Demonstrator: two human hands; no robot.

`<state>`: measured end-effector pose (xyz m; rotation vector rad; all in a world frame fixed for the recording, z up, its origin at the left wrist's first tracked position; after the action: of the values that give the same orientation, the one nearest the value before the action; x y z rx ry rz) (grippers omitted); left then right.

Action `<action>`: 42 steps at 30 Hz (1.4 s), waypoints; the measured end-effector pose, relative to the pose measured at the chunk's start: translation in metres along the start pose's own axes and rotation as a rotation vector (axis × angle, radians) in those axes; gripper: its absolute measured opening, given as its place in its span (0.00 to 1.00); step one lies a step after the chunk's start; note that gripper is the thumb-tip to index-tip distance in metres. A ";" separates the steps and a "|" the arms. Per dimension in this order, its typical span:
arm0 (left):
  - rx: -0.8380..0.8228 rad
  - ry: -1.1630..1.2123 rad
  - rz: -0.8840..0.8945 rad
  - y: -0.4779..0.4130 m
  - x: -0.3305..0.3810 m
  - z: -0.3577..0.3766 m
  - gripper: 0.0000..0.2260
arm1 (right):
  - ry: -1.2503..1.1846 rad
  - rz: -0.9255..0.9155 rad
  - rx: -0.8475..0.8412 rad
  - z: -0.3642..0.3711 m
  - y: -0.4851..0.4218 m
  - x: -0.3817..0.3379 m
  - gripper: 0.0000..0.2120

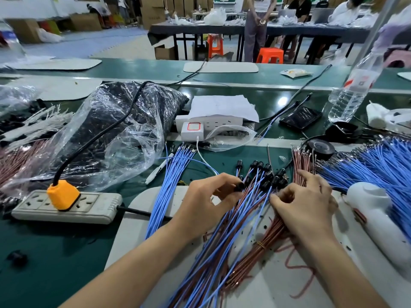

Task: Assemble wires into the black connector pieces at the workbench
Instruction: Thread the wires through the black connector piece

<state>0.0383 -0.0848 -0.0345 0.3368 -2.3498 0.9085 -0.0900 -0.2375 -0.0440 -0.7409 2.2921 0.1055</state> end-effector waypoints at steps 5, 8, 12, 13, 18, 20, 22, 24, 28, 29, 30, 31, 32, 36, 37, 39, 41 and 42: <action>-0.186 -0.106 0.143 0.001 0.006 0.006 0.10 | -0.222 0.045 0.063 0.001 0.000 -0.002 0.12; -0.426 -0.184 0.191 0.006 0.006 0.014 0.11 | -0.399 -0.007 0.217 -0.005 0.003 -0.005 0.12; -0.519 -0.254 0.169 0.006 0.001 0.018 0.10 | -0.761 -0.078 0.440 -0.017 0.005 -0.008 0.11; -0.516 -0.250 0.167 0.006 0.001 0.018 0.10 | -0.887 -0.072 0.444 -0.019 0.006 -0.009 0.11; -0.452 0.011 0.052 0.006 0.006 0.012 0.07 | -1.290 0.070 0.372 -0.022 0.004 -0.012 0.09; -0.481 0.158 0.002 0.006 0.010 0.009 0.06 | -1.387 0.114 0.383 -0.025 0.001 -0.010 0.08; -0.504 0.132 0.004 0.006 0.011 0.008 0.08 | -1.457 0.124 0.399 -0.027 -0.001 -0.009 0.08; -0.525 0.067 0.029 0.006 0.010 0.007 0.08 | -1.481 0.112 0.415 -0.029 -0.002 -0.009 0.08; -0.542 0.077 0.013 0.006 0.010 0.007 0.08 | -1.516 0.094 0.432 -0.028 -0.002 -0.009 0.09; -0.538 0.075 0.019 0.006 0.010 0.008 0.08 | -1.518 0.088 0.424 -0.027 -0.002 -0.009 0.09; -0.535 0.069 0.041 0.006 0.010 0.008 0.08 | -1.514 0.080 0.406 -0.027 -0.002 -0.009 0.08; -0.538 0.058 0.069 0.005 0.011 0.009 0.08 | -1.505 0.072 0.382 -0.026 -0.002 -0.010 0.09; -0.546 0.046 0.091 0.005 0.012 0.009 0.07 | -1.492 0.065 0.355 -0.026 -0.002 -0.011 0.09; -0.565 0.007 0.123 0.006 0.014 0.010 0.07 | -1.441 0.104 0.180 -0.022 -0.002 -0.010 0.09; -0.564 0.002 0.128 0.006 0.014 0.011 0.08 | -1.422 0.126 0.087 -0.021 -0.002 -0.010 0.10; -0.562 -0.005 0.130 0.006 0.015 0.010 0.08 | -1.329 0.149 -0.133 -0.019 -0.002 -0.010 0.11; -0.553 -0.007 0.120 0.006 0.015 0.010 0.08 | -1.170 0.127 -0.316 -0.018 0.000 -0.010 0.10; -0.551 -0.007 0.111 0.006 0.014 0.010 0.08 | -1.096 0.107 -0.385 -0.017 0.001 -0.010 0.09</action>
<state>0.0202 -0.0875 -0.0348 -0.0161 -2.5244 0.2759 -0.0953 -0.2368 -0.0249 -0.5303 1.2530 0.8054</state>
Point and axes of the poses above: each hand's wrist, its own y-axis away from the middle knuckle, its own z-axis out of the palm, x = y × z, the point moved 1 cm from there along -y, towards the middle knuckle, and after that the axes turned 10 degrees about -y, right-handed, at the moved point
